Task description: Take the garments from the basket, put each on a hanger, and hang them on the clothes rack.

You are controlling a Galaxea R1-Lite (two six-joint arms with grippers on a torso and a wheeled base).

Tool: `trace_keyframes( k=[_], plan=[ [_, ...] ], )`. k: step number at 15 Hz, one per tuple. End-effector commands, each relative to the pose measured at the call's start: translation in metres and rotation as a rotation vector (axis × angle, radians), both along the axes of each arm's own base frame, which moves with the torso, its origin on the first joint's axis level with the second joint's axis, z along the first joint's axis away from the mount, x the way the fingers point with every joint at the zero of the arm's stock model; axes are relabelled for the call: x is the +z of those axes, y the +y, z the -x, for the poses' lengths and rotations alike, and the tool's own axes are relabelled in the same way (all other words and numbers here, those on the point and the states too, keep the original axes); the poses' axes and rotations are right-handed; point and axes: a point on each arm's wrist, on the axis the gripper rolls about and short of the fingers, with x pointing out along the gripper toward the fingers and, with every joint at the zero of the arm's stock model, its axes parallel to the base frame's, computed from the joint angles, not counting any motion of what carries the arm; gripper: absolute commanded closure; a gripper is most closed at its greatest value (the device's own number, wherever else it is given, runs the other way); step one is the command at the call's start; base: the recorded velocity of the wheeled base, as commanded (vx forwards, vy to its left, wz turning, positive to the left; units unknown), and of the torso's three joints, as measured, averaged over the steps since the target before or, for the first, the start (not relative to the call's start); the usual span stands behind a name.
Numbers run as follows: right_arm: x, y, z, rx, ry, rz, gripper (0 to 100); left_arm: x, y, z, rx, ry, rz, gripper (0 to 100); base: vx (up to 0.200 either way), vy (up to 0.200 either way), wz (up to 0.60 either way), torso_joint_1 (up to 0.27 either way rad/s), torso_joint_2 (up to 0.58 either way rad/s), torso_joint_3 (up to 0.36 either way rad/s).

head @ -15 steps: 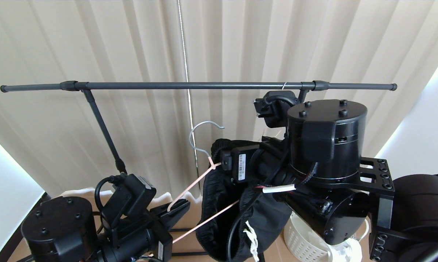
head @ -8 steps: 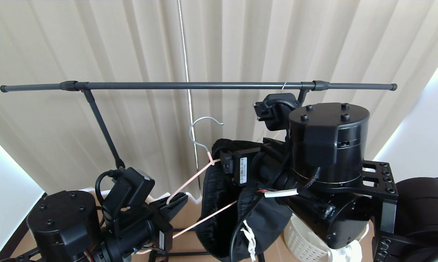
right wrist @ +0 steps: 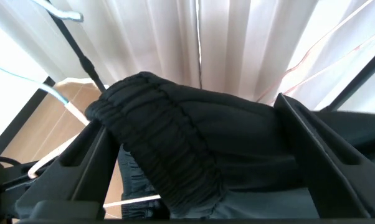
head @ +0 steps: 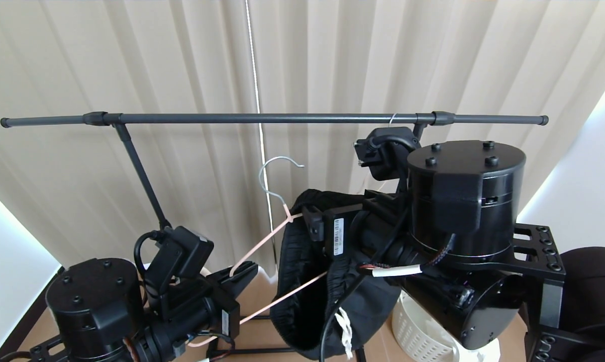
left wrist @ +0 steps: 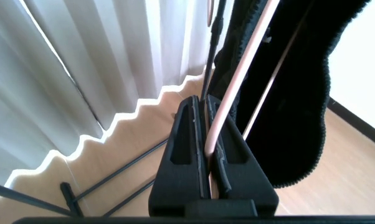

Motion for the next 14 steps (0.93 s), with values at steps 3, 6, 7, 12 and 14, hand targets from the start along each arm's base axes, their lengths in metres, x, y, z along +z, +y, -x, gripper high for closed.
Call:
trace_keyframes(
  k=[3, 6, 7, 12, 14],
  plan=[
    [0.005, -0.001, 0.003, 0.007, -0.010, -0.009, 0, 0.002, -0.002, -0.004, 0.028, -0.001, 0.024, 100, 0.000, 0.000, 0.00, 0.000, 0.00, 0.000],
    [0.008, -0.003, 0.005, 0.007, -0.015, -0.015, 0, 0.003, -0.002, -0.004, 0.029, -0.002, 0.028, 100, 0.000, 0.000, 0.00, 0.000, 0.00, 0.000],
    [0.008, -0.004, 0.005, 0.007, -0.015, -0.015, 0, 0.003, -0.002, -0.004, 0.029, -0.002, 0.028, 100, 0.000, 0.000, 0.00, 0.000, 0.00, 0.000],
    [0.007, -0.020, 0.008, 0.036, 0.001, -0.004, 0, 0.000, 0.000, -0.001, 0.022, 0.000, 0.042, 100, 0.000, 0.000, 0.00, 0.000, 0.00, 0.000],
    [0.014, -0.059, 0.000, 0.115, -0.021, 0.059, 0, -0.001, 0.003, 0.000, 0.024, 0.001, 0.035, 100, 0.000, 0.000, 0.00, 0.000, 0.00, 0.000]
  ],
)
